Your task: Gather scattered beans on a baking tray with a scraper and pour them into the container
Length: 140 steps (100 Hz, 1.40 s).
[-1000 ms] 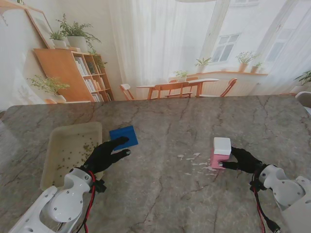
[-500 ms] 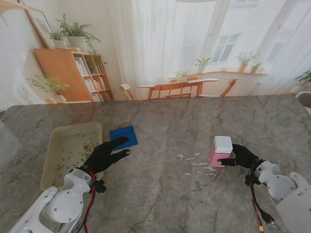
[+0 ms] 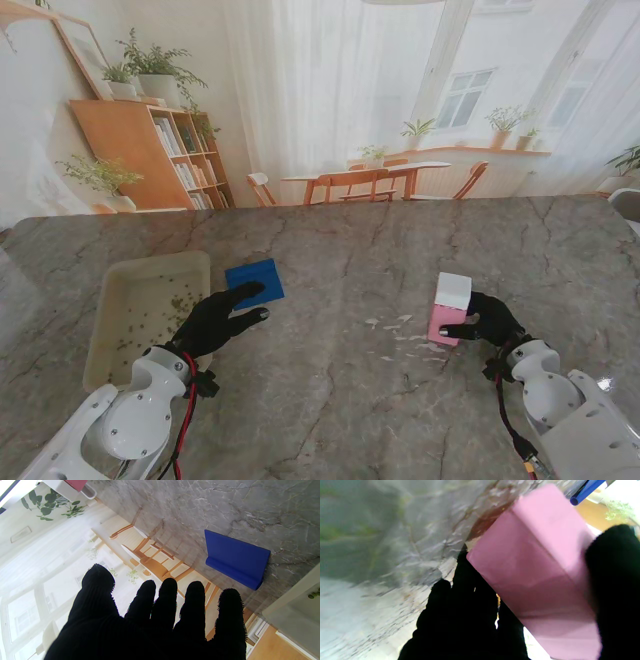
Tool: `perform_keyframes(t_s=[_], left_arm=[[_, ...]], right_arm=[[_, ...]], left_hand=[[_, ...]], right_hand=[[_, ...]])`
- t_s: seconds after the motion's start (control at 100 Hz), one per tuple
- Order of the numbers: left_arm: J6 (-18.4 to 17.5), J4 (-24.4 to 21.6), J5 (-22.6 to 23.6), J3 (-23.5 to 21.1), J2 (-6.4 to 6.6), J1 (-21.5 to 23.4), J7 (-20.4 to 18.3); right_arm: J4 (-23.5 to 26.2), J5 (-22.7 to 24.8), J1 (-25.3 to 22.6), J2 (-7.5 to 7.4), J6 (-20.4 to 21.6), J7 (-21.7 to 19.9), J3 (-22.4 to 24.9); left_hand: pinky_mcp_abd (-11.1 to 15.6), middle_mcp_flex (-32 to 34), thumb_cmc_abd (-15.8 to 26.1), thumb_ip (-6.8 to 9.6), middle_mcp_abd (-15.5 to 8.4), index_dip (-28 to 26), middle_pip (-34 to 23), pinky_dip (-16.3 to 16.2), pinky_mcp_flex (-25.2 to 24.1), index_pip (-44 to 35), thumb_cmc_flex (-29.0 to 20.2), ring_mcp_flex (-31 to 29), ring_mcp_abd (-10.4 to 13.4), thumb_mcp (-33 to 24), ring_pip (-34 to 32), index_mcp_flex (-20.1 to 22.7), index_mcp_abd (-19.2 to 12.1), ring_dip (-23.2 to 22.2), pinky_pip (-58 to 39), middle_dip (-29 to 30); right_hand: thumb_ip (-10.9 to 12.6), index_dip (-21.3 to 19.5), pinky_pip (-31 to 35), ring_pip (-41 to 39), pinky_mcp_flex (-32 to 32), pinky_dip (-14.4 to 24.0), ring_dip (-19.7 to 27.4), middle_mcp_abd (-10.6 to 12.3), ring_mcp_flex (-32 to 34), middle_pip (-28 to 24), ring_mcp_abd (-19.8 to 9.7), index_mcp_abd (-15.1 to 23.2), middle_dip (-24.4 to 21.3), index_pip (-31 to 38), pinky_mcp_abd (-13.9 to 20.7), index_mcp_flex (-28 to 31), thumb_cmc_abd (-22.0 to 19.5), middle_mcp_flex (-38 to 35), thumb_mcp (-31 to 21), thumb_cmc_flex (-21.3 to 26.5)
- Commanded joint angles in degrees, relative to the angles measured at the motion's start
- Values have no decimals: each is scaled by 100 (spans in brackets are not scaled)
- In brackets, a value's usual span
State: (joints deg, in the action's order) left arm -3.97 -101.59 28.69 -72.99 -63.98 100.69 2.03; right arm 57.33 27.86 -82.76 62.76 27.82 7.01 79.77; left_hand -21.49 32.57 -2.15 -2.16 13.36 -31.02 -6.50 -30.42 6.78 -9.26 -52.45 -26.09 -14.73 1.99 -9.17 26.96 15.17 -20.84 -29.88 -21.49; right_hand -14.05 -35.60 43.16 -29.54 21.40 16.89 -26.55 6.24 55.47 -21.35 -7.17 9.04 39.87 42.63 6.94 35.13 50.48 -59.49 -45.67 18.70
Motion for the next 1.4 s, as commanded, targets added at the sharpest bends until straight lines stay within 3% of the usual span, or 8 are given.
perform_keyframes(t_s=[0.0,0.38,0.67,0.84,1.03,1.25,1.39], left_arm=[[10,-30,11,6,-5,39,13],[-94,-180,120,-94,-27,208,194],[-294,-388,427,-248,-69,475,600],[-403,-493,945,-333,-79,626,969],[-417,-552,1719,-343,-36,649,1265],[-567,-513,2300,-174,88,353,1034],[-676,-519,2369,6,142,105,740]], right_arm=[[105,11,-253,132,-81,-23,-2],[1883,-50,-884,423,-382,1070,173],[2618,707,-912,485,-418,1868,-416],[2662,1135,-755,440,-604,2011,-907],[2297,1363,-362,408,-729,2032,-1501],[1908,1284,130,404,-707,1775,-2007],[1618,1269,472,418,-709,1719,-2324]], left_hand=[[19,-5,185,38,-131,-75,34,-161,-2,26,-5,-84,95,13,-62,89,-130,-27,-93,-45],[22,-15,183,39,-137,-73,36,-158,-1,33,-12,-73,93,12,-55,68,-132,-23,-90,-44],[47,-59,197,40,-160,-70,42,-164,3,51,-28,-46,128,11,-46,9,-130,-20,-105,-44],[98,-264,205,47,-182,-51,97,-167,-44,116,-63,138,208,3,25,-170,-80,9,-119,-28],[264,-936,167,69,-231,138,236,-69,-269,438,46,625,282,3,165,-851,182,99,7,74],[394,-1828,104,90,46,508,431,230,-711,827,384,1421,202,13,357,-1785,861,279,519,275],[361,-1968,19,96,301,689,439,330,-756,886,561,1590,67,15,352,-1906,1144,338,708,371]], right_hand=[[194,-168,2324,-309,609,547,-116,743,339,-1174,-45,1992,581,1598,-1889,622,-606,-641,-1538,1514],[219,-219,2402,-556,509,566,-278,460,203,-1400,147,1677,736,1732,-1978,521,-707,-475,-1484,1719],[194,-214,2418,-763,510,572,-313,434,158,-1676,149,1413,873,1564,-2025,422,-1094,-441,-966,1763],[226,-146,2406,-753,562,548,-293,469,225,-1709,111,1411,866,1487,-1989,475,-1143,-487,-775,1801],[277,-68,2477,-880,623,550,-344,387,228,-1790,182,1292,867,1498,-1993,512,-1106,-502,-745,1877],[329,-37,2537,-1065,632,539,-414,280,185,-1893,251,1178,860,1556,-2011,561,-1003,-497,-809,1940],[360,-29,2552,-1258,609,515,-488,187,143,-2035,312,1091,862,1596,-2033,577,-900,-482,-938,1958]])
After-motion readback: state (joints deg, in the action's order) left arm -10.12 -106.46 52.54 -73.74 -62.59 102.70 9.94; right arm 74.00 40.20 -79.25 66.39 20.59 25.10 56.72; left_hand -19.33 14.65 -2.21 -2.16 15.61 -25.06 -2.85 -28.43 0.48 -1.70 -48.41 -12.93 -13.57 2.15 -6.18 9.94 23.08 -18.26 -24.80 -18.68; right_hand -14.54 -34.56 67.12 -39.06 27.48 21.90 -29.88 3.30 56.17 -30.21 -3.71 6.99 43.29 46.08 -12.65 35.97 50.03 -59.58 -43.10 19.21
